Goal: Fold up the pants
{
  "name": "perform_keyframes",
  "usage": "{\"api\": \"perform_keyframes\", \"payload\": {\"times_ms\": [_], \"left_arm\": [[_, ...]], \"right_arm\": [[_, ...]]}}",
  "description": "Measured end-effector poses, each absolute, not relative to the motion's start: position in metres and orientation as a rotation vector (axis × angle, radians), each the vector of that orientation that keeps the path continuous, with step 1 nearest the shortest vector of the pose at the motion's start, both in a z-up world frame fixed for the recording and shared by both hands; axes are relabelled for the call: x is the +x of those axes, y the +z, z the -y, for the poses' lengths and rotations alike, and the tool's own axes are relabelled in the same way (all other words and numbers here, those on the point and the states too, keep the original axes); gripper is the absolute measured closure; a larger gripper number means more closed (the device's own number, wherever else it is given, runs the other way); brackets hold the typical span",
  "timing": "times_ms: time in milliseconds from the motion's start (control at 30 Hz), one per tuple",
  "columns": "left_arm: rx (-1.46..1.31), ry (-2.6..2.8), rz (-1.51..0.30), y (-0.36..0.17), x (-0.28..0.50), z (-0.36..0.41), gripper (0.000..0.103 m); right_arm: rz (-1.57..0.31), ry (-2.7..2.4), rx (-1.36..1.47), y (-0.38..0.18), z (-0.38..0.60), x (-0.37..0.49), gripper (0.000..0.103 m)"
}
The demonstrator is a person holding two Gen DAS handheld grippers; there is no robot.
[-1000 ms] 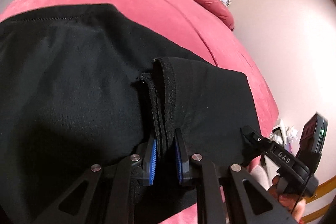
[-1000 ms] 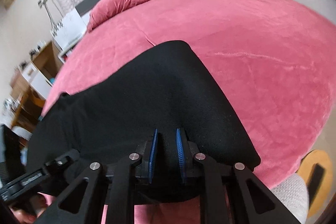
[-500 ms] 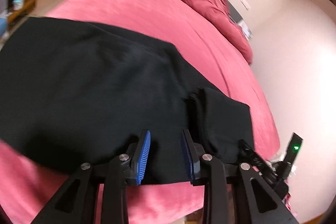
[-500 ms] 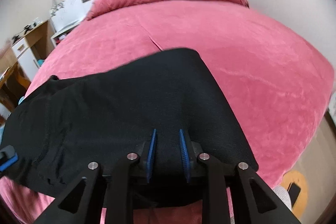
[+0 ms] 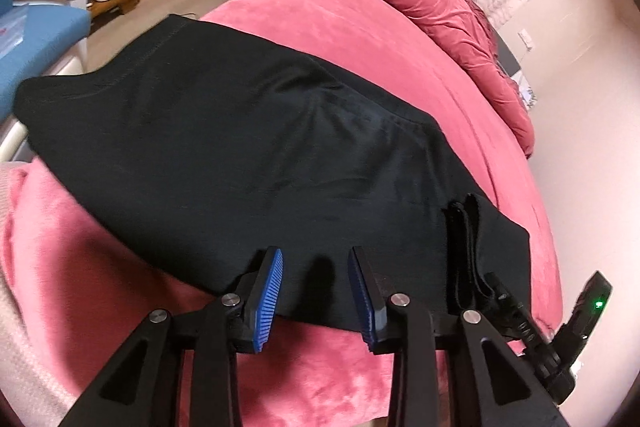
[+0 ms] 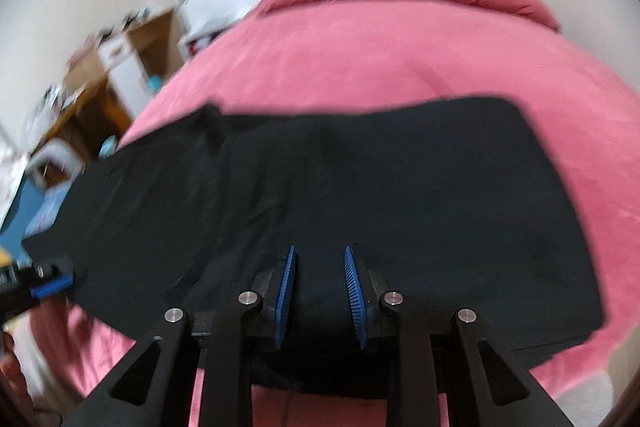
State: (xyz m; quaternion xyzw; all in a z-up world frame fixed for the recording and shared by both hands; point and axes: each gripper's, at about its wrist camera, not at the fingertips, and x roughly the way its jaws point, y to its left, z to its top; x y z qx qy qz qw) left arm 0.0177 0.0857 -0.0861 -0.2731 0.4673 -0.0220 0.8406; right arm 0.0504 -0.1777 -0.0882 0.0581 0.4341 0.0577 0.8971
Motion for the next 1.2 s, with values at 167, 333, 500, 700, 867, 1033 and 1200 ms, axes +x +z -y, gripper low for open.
{"api": "perform_keyframes", "payload": {"times_ms": [167,333,500,700,867,1033,1200], "left_arm": [[-0.637,0.030,-0.977,-0.089,0.012,-0.115,0.068],[-0.746,0.139,-0.936,-0.087,0.001,-0.145,0.068],[-0.834,0.203,-0.953,-0.093,-0.010,-0.168,0.067],[-0.949,0.181,-0.960,-0.102,-0.017,-0.187,0.066],[-0.973,0.179,-0.948,-0.109,-0.008,-0.195,0.065],[-0.981,0.193,-0.912,-0.113,0.000,-0.210,0.065],[-1.028,0.221,-0.862,-0.120,0.004,-0.230,0.065]], "right_arm": [[-0.860,0.119,0.030,-0.087,0.161,0.044,0.078],[-0.834,0.147,0.148,-0.086,0.174,0.039,0.078],[-0.839,0.158,0.195,-0.088,0.184,0.041,0.078],[-0.746,0.142,0.239,-0.073,0.194,0.033,0.073],[-0.713,0.197,0.228,-0.063,0.184,0.027,0.061],[-0.728,0.217,0.198,-0.064,0.174,0.031,0.061],[-0.724,0.248,0.211,-0.059,0.165,0.029,0.061]]}}
